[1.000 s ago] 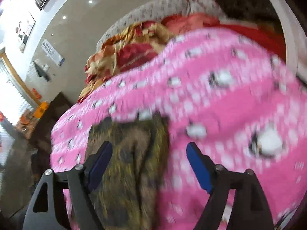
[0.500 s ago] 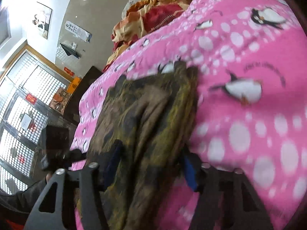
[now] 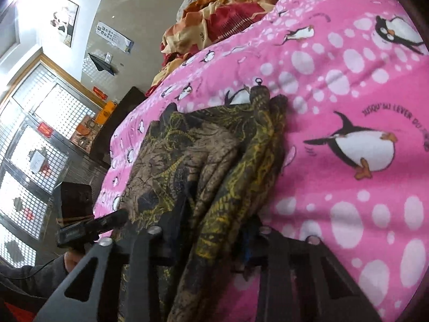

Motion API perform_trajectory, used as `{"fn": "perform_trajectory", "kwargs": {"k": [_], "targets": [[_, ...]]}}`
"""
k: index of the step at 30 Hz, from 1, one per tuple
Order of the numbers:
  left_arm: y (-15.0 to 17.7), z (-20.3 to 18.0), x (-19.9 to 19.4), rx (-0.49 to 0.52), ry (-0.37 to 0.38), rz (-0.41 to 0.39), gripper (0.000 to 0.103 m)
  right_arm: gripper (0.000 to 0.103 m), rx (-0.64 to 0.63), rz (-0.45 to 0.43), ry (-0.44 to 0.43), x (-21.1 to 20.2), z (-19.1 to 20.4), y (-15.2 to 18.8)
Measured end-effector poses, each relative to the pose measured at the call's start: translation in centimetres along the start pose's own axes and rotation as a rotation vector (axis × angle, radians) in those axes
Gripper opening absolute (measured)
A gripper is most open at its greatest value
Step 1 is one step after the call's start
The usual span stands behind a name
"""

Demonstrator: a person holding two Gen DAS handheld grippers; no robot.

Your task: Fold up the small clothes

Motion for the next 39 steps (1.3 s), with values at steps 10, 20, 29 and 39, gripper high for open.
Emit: {"fn": "perform_trajectory", "kwargs": {"k": [10,20,29,39], "targets": [[-1.8,-0.7,-6.0,0.067,-0.055,-0.097,0.000,0.015,0.006,-0.025,0.006,0.0,4.7,-0.1],[-2.8,9.3,-12.1,0.010,-0.180,-0.077,0.003,0.014,-0.038,0.033,-0.078,11.7,11.8,0.8],[-2.1,9.8,-14.0,0.019,-0.236,-0.079,0.021,0.031,0.025,0.006,0.061,9.1,10.7,1.9],[4.2,0.5,-16.8,0.338,-0.306,-0.066,0.020,0.028,-0.490,0.028,0.203,3.5,22.1,11.0]]}}
Point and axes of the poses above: each gripper's, at about its wrist camera, not at the fingertips, and x roughly the way its jaws point, z to its left, y to its underside, the point moved 2 cm from there along x, roughly the way its jaws point, and after that the axes turned 7 degrees about x, right-handed, at the moved point
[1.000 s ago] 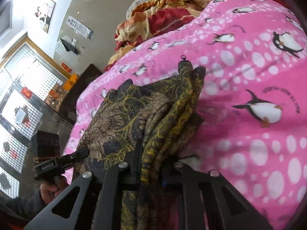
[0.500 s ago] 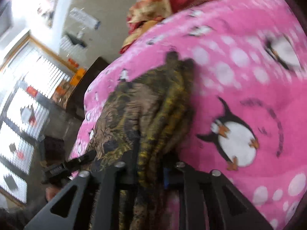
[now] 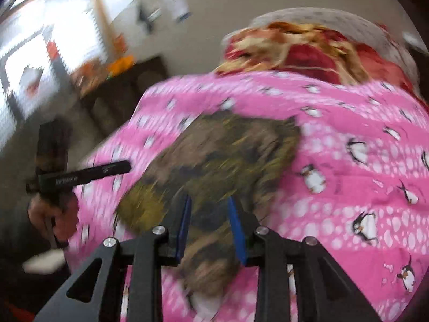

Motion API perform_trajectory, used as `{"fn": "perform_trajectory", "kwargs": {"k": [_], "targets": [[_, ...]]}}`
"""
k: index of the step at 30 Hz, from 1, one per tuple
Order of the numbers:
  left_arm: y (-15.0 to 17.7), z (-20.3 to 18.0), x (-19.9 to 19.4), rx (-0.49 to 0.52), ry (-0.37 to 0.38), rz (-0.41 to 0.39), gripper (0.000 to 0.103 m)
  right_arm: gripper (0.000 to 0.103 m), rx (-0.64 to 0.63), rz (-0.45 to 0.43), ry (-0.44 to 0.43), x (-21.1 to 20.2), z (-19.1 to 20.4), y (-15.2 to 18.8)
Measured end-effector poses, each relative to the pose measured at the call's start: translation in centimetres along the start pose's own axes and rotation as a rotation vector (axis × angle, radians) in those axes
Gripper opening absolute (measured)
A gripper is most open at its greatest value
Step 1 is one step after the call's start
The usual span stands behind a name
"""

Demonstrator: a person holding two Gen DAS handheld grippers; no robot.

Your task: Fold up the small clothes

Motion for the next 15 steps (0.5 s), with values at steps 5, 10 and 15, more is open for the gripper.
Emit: {"fn": "perform_trajectory", "kwargs": {"k": [5,10,15], "targets": [[3.3,-0.2,2.0,0.009,-0.022,0.036,0.019,0.025,0.006,0.151,0.147,4.2,-0.8,5.0],[3.2,0.0,2.0,-0.022,-0.008,0.027,0.023,0.033,0.127,0.091,0.127,3.5,-1.3,5.3],[1.7,-0.1,0.6,-0.075,-0.013,0.006,0.023,0.045,0.041,0.116,0.150,3.2,0.9,4.5]]}}
Point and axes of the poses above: each gripper's, at about its wrist camera, not at the fingertips, and x roughly the way its jaws point, z to its left, y to its underside, the point moved 2 cm from there along x, roughly the way its jaws point, and after that the axes turned 7 degrees about x, right-handed, at the moved point
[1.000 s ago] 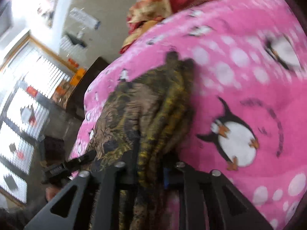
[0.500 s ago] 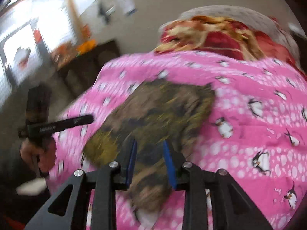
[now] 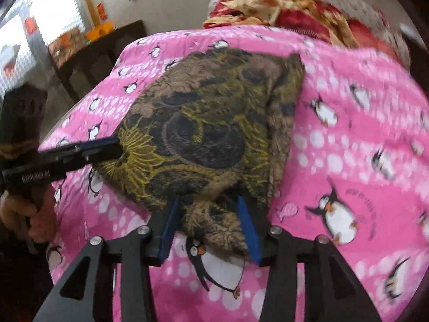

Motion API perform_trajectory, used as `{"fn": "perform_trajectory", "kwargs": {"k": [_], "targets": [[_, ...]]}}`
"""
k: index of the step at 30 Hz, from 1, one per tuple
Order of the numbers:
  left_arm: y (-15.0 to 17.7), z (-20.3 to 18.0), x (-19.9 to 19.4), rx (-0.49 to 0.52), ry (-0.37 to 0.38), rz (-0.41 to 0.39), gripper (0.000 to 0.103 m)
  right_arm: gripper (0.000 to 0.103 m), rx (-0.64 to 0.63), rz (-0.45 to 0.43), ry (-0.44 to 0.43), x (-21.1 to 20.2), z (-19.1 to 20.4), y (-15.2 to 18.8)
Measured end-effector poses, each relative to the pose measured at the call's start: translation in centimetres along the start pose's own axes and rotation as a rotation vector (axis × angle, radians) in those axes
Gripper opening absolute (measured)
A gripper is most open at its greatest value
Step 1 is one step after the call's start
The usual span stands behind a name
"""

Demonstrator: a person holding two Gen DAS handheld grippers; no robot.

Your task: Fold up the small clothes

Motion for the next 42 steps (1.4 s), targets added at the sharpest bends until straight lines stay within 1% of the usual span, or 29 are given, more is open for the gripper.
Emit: {"fn": "perform_trajectory", "kwargs": {"k": [1,3,4,5,6,8,10,12,13,15,17,18,19,20,22,23,30,32,33,34,42], "targets": [[-1.4,-0.1,-0.2,0.000,-0.005,-0.022,0.023,0.044,-0.010,-0.043,-0.008,-0.9,0.5,-0.8],[-4.0,-0.4,0.4,0.003,-0.016,-0.052,0.023,0.044,-0.011,-0.138,0.006,-2.5,1.1,-2.7],[-5.6,-0.3,1.0,-0.002,-0.041,-0.068,0.023,0.044,-0.007,-0.180,0.045,-2.8,1.1,-4.0],[-7.4,0.0,1.6,-0.023,-0.071,-0.088,0.023,0.044,0.006,-0.191,0.102,-2.4,1.0,-5.5],[-8.7,0.4,2.4,-0.049,-0.079,-0.097,0.023,0.044,0.019,-0.184,0.140,-1.9,0.9,-6.5],[-11.1,1.4,4.2,-0.136,-0.090,-0.103,0.023,0.044,0.101,-0.175,0.227,-0.2,0.3,-9.3],[-13.2,2.2,6.4,-0.181,-0.119,-0.097,0.023,0.044,0.163,-0.170,0.286,1.3,-0.2,-11.6],[-14.1,2.4,7.7,-0.181,-0.169,-0.104,0.023,0.044,0.238,-0.148,0.341,3.0,-1.2,-13.2],[-14.7,2.4,8.6,-0.157,-0.198,-0.111,0.023,0.044,0.281,-0.131,0.357,3.9,-2.0,-13.9],[-15.1,2.6,10.2,-0.129,-0.214,-0.113,0.025,0.045,0.349,-0.104,0.353,5.7,-3.5,-14.5],[-14.8,3.5,13.1,-0.121,-0.225,-0.042,0.026,0.046,0.360,-0.098,0.335,7.7,-4.7,-14.6],[-14.5,4.0,14.5,-0.128,-0.222,0.004,0.026,0.047,0.342,-0.088,0.337,8.8,-5.1,-14.2],[-13.9,4.4,15.6,-0.138,-0.217,0.034,0.027,0.049,0.287,-0.105,0.334,9.6,-5.2,-13.6],[-13.6,4.5,15.6,-0.132,-0.210,0.009,0.031,0.050,0.250,-0.135,0.330,9.7,-5.1,-13.2],[-13.6,4.4,15.7,-0.120,-0.189,0.003,0.040,0.051,0.251,-0.150,0.320,9.5,-5.1,-12.9],[-13.6,4.4,15.8,-0.113,-0.187,0.005,0.041,0.051,0.250,-0.154,0.317,9.6,-5.1,-12.9],[-13.7,4.7,15.8,-0.128,-0.166,-0.008,0.043,0.054,0.240,-0.157,0.319,9.9,-5.2,-12.1],[-13.7,4.5,15.8,-0.125,-0.160,-0.007,0.046,0.054,0.244,-0.160,0.312,9.8,-5.3,-11.6],[-13.7,4.5,15.8,-0.124,-0.157,-0.007,0.047,0.054,0.244,-0.158,0.311,9.6,-5.0,-12.6],[-13.7,4.5,15.8,-0.125,-0.151,-0.009,0.048,0.054,0.245,-0.158,0.309,9.6,-5.0,-12.7],[-13.6,4.7,15.7,-0.135,-0.139,-0.016,0.048,0.055,0.248,-0.159,0.302,9.7,-5.2,-12.7]]}}
Point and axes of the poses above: each gripper's, at about its wrist camera, not at the fingertips, and x roughly the way its jaws point, z to its left, y to its underside, the point moved 2 cm from there along x, roughly the way its jaws point, and after that the axes turned 7 degrees about x, right-handed, at the moved point
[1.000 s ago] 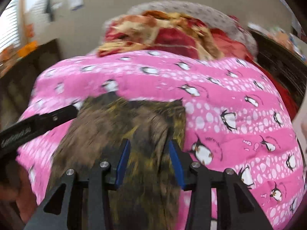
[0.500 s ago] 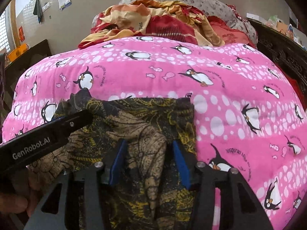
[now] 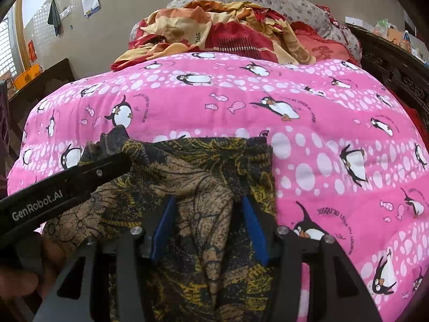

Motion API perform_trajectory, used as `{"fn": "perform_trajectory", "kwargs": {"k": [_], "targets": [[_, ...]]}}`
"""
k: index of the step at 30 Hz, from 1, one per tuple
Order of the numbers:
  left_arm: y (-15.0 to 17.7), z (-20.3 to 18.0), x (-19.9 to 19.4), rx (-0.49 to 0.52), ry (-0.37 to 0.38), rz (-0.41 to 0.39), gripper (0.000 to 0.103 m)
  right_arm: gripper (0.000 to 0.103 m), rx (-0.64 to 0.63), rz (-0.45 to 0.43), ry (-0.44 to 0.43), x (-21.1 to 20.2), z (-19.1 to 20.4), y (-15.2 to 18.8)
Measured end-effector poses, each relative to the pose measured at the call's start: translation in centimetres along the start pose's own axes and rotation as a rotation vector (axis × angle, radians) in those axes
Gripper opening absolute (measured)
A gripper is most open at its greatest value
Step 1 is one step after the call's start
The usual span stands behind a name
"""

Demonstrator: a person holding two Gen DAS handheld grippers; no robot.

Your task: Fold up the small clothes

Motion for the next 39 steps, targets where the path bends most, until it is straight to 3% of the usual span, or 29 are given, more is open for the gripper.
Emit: {"fn": "perform_trajectory", "kwargs": {"k": [20,24,28,31,34,39], "targets": [[0.0,0.0,-0.1,0.002,-0.003,0.000,0.048,0.055,-0.001,-0.003,0.002,-0.1,0.1,-0.1],[-0.3,-0.5,-1.3,0.017,-0.026,0.017,0.048,0.052,0.045,-0.054,0.018,-3.4,-0.4,-0.9],[0.2,-1.7,-6.2,0.016,-0.005,0.000,0.048,0.056,-0.004,-0.086,0.020,-8.6,-1.2,-0.4],[2.8,-3.4,-11.0,0.103,0.004,-0.001,0.048,0.059,-0.054,-0.089,0.006,-12.0,-2.4,1.9],[7.8,-4.4,-14.4,0.180,0.012,0.031,0.050,0.060,-0.086,-0.071,0.000,-14.0,-4.0,5.3],[13.9,-4.6,-13.6,0.206,-0.011,0.108,0.050,0.060,-0.072,-0.017,-0.006,-13.7,-5.8,9.7]]}}
Point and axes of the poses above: each gripper's, at about its wrist camera, not at the fingertips, and x roughly the way its jaws point, z to its left, y to its underside, the point moved 2 cm from there along x, roughly the way its jaws point, and after that the axes turned 7 degrees about x, right-handed, at the moved point
